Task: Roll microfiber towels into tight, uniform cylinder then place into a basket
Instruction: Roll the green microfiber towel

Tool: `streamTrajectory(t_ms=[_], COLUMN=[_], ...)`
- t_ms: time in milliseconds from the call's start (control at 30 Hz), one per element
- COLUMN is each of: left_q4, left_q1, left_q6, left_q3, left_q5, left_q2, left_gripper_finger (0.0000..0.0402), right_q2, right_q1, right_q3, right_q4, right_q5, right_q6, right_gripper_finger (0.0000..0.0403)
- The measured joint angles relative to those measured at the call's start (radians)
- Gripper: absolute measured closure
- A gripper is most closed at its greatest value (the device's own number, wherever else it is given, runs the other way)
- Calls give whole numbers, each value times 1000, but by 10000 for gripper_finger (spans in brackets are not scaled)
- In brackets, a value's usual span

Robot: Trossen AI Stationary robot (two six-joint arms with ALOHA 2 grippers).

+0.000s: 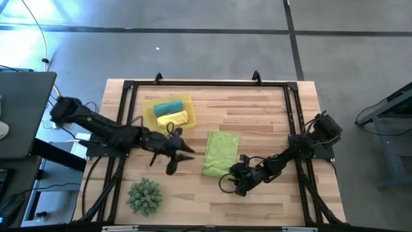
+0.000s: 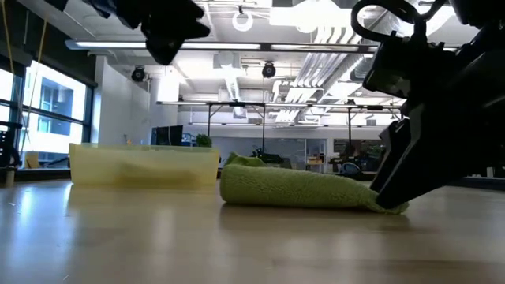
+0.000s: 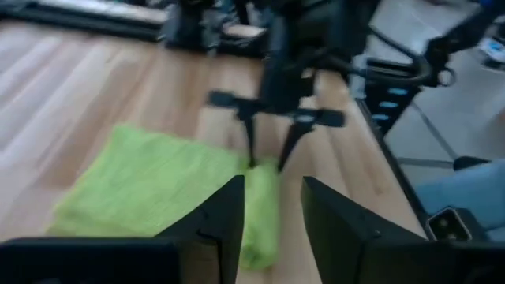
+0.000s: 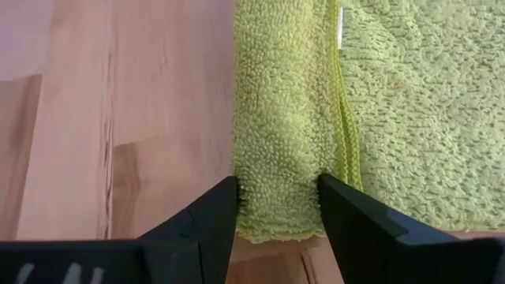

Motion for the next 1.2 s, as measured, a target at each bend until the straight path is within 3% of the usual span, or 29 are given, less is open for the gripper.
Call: streamTrajectory(t_ms=[233, 567, 667, 867, 1067, 1200], left_q4=[246, 496, 498, 493, 421, 368], left_q1=[-84, -150, -162, -180, -152, -116], left_q6=[25, 25, 40, 262, 362, 334], left_q3=[2, 5, 32, 97, 105, 105], left_q5=[-17, -118, -117, -162, -276, -259], left_q2=[219, 502, 578, 681, 696, 696], left_gripper_finger=[253, 252, 250, 250, 249, 249], right_q2=[1, 2, 1, 1, 1, 1], right_q1=[0, 0, 0, 0, 0, 0], right_q3=[0, 0, 0, 0, 0, 0], right_q4=[25, 44, 46, 47, 49, 49], right_q5=[21, 28, 28, 31, 34, 34], right_q6=[-44, -43, -27, -21, 24, 32], right_gripper_finger=[229, 229, 229, 229, 229, 229])
